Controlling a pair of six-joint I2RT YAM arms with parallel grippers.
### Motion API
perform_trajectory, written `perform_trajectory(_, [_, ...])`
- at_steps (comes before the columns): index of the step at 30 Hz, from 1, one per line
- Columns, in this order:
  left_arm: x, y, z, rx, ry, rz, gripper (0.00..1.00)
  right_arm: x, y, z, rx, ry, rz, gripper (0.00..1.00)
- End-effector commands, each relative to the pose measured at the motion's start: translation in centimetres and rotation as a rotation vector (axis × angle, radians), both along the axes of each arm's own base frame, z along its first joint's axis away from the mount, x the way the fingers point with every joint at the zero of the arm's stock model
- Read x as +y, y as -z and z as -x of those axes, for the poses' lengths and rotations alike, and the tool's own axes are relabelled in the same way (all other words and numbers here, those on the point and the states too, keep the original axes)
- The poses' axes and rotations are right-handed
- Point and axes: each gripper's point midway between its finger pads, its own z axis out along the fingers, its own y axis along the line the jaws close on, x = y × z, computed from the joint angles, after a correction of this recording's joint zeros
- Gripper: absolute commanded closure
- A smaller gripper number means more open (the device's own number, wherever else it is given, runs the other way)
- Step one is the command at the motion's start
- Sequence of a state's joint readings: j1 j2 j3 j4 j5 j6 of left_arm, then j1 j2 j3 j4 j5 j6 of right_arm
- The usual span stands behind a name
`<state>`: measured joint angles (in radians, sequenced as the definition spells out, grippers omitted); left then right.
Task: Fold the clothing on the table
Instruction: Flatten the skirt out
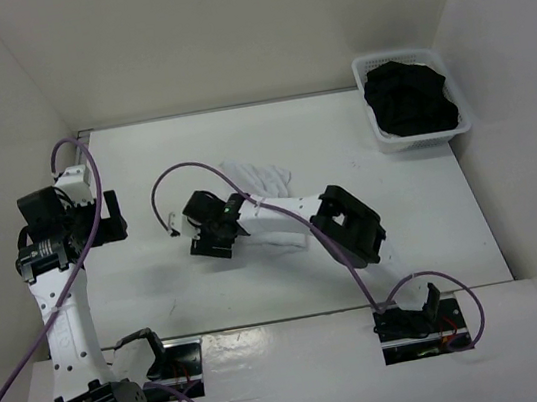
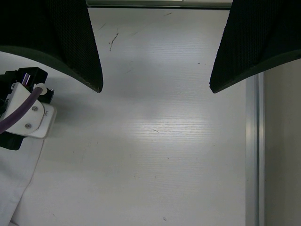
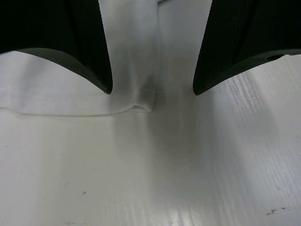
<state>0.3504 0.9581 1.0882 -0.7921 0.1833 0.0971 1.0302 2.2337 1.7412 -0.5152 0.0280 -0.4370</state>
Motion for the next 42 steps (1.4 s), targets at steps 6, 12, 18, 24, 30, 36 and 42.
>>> perform_trajectory(6, [0.1,-0.5,-0.1,-0.03,-0.02,0.008,0.0,0.8,-0.8,-2.5,-0.035,0.037,-0.052,0.43])
perform_trajectory(12, [0.1,-0.5,-0.1,-0.03,-0.02,0.008,0.0,0.6,-0.4,-3.0,-0.03,0.046,-0.044,0.98])
perform_trajectory(18, [-0.1,-0.1,-0.4,-0.013,0.0,0.02,0.0,2.0,-8.5,-3.4,-0.078,0.039,-0.166,1.0])
perform_trajectory(24, [-1.0,0.0,-1.5,-0.005,0.071,0.057,0.0,-5.8,-21.8,-9.3,-0.264,0.214,-0.332,1.0])
perform_trajectory(30, [-2.2,0.1,-2.8,0.003,0.161,0.102,0.0,-18.6,-22.4,-14.3,-0.303,0.474,-0.299,1.0])
perform_trajectory(36, [-3.5,0.0,-4.0,0.006,0.249,0.128,0.0,-28.6,-17.4,-14.5,-0.264,0.684,-0.221,0.98])
perform_trajectory(42, [-4.2,0.8,-4.6,0.027,0.29,0.147,0.0,-34.0,-9.4,-11.7,-0.16,0.828,-0.031,1.0])
